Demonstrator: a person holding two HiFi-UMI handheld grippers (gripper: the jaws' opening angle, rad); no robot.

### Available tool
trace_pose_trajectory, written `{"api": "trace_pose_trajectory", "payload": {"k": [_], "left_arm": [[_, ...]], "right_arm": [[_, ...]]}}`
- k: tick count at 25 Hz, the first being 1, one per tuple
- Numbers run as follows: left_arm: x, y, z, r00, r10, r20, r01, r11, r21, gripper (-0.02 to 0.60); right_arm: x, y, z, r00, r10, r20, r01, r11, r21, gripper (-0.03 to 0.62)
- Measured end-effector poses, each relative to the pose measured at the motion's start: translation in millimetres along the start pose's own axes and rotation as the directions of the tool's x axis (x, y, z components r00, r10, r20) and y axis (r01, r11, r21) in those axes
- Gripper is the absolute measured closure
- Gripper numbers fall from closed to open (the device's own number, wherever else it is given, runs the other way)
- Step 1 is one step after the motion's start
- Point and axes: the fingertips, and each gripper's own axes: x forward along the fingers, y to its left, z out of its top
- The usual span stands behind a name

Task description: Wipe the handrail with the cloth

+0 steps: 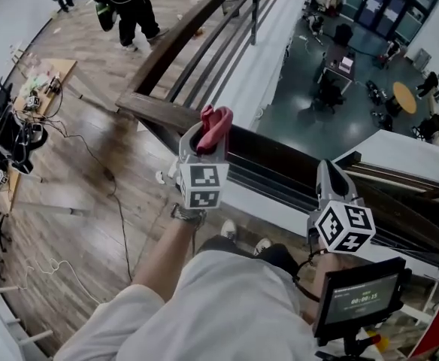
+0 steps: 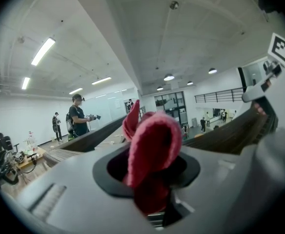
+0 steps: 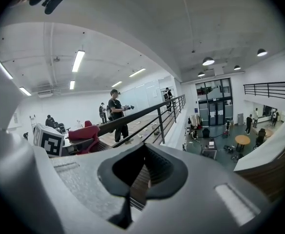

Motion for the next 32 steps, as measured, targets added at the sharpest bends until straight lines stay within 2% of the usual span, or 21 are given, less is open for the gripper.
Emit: {"api": "trace_pose_trajectory", "payload": {"k": [4, 9, 13, 22, 28, 32], "left_arm": [[3, -6, -10, 0.999, -0.020, -0.026, 0.019, 1.000, -0.024, 0.434], [0, -8, 3, 1.000, -0.007, -0.001, 0.007, 1.000, -0.004, 0.434], [2, -26, -3, 1.000, -0.011, -0.029, 0.010, 1.000, -0.025, 0.434], [0, -57, -1, 1.000, -0.015, -0.022, 0.014, 1.000, -0.019, 0.434], [-2, -81, 5, 0.999, -0.029, -0.029, 0.029, 1.000, -0.003, 0.435], [-3, -91, 6, 0.999, -0.041, -0.034, 0.041, 0.999, 0.005, 0.436]], "right_arm": [[0, -1, -1, 1.000, 0.000, 0.000, 0.000, 1.000, -0.011, 0.591], [-3, -8, 1, 1.000, 0.027, -0.014, -0.028, 0.999, -0.034, 0.591], [-8, -18, 1, 0.998, 0.061, -0.018, -0.061, 0.998, -0.029, 0.591], [-19, -26, -1, 0.994, 0.113, -0.007, -0.113, 0.993, -0.025, 0.591], [-30, -41, -2, 0.994, 0.109, -0.002, -0.109, 0.994, -0.019, 0.591], [-43, -58, -3, 0.997, 0.077, 0.003, -0.077, 0.997, -0.013, 0.591]]}}
